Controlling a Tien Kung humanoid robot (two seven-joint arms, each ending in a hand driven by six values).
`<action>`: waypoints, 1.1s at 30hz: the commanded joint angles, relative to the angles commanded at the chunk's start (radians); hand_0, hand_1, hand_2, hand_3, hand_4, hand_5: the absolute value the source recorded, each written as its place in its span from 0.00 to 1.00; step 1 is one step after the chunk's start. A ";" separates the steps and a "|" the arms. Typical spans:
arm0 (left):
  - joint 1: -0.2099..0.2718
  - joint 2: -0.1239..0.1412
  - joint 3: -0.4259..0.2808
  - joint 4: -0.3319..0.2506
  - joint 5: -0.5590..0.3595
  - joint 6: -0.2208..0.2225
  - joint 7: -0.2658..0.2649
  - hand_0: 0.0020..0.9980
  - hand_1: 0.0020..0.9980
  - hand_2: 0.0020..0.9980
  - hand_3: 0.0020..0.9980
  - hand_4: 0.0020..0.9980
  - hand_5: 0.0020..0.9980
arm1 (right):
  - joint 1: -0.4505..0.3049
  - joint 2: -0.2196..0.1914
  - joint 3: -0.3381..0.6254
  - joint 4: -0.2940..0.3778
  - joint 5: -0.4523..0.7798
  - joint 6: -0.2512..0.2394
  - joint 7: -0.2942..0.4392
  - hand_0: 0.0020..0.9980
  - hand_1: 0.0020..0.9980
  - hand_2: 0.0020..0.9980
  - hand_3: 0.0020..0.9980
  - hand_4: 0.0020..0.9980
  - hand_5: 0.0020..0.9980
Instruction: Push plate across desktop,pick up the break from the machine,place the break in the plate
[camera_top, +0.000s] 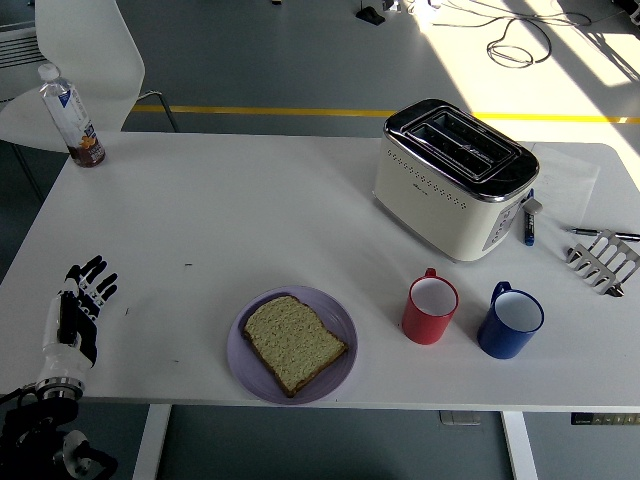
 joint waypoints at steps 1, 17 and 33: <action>0.000 0.000 0.000 0.000 0.000 0.000 0.000 0.81 0.80 0.88 0.78 0.52 1.00 | 0.000 0.002 0.002 -0.001 0.000 0.000 0.000 0.85 0.80 0.84 0.85 0.45 0.98; -0.002 0.000 0.005 0.002 -0.001 -0.003 -0.002 0.81 0.80 0.88 0.78 0.52 1.00 | 0.005 0.064 0.016 -0.014 -0.005 -0.001 -0.002 0.85 0.80 0.84 0.85 0.46 0.98; -0.013 0.000 0.002 0.003 0.003 0.000 0.000 0.81 0.80 0.88 0.78 0.52 1.00 | 0.021 0.090 0.031 -0.024 -0.010 -0.003 -0.001 0.85 0.80 0.84 0.85 0.46 0.98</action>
